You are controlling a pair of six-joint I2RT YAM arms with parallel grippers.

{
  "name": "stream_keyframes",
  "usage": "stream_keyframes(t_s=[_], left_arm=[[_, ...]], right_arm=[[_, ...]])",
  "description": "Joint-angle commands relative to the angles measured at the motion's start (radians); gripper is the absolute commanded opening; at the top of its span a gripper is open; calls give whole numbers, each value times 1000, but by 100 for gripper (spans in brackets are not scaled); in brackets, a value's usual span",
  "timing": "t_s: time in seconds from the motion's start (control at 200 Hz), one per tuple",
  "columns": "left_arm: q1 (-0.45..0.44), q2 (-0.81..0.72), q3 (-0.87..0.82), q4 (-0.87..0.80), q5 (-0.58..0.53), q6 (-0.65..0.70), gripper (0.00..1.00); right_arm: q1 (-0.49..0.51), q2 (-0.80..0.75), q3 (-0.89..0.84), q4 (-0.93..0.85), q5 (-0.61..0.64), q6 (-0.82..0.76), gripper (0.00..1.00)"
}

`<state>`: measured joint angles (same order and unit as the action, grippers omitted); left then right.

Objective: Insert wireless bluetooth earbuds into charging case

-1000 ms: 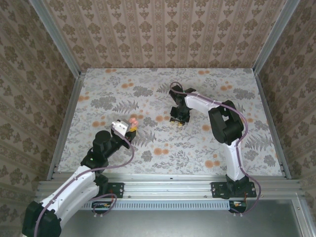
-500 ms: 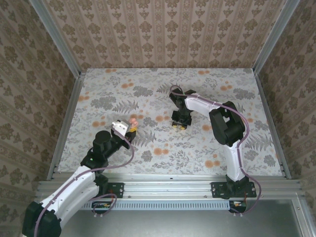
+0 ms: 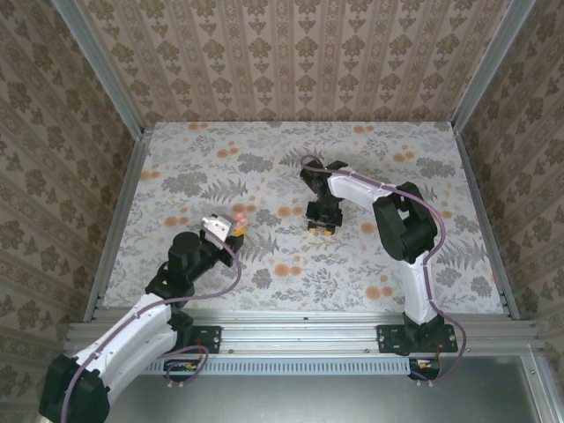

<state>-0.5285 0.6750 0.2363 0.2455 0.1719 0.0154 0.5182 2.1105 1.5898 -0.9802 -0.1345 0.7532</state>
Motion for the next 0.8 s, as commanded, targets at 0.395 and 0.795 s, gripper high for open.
stream_keyframes(t_s=[0.395, 0.795], left_arm=[[5, 46, 28, 42, 55, -6, 9], [6, 33, 28, 33, 42, 4, 9]], right_arm=[[-46, -76, 176, -195, 21, -138, 33], [-92, 35, 299, -313, 84, -222, 40]])
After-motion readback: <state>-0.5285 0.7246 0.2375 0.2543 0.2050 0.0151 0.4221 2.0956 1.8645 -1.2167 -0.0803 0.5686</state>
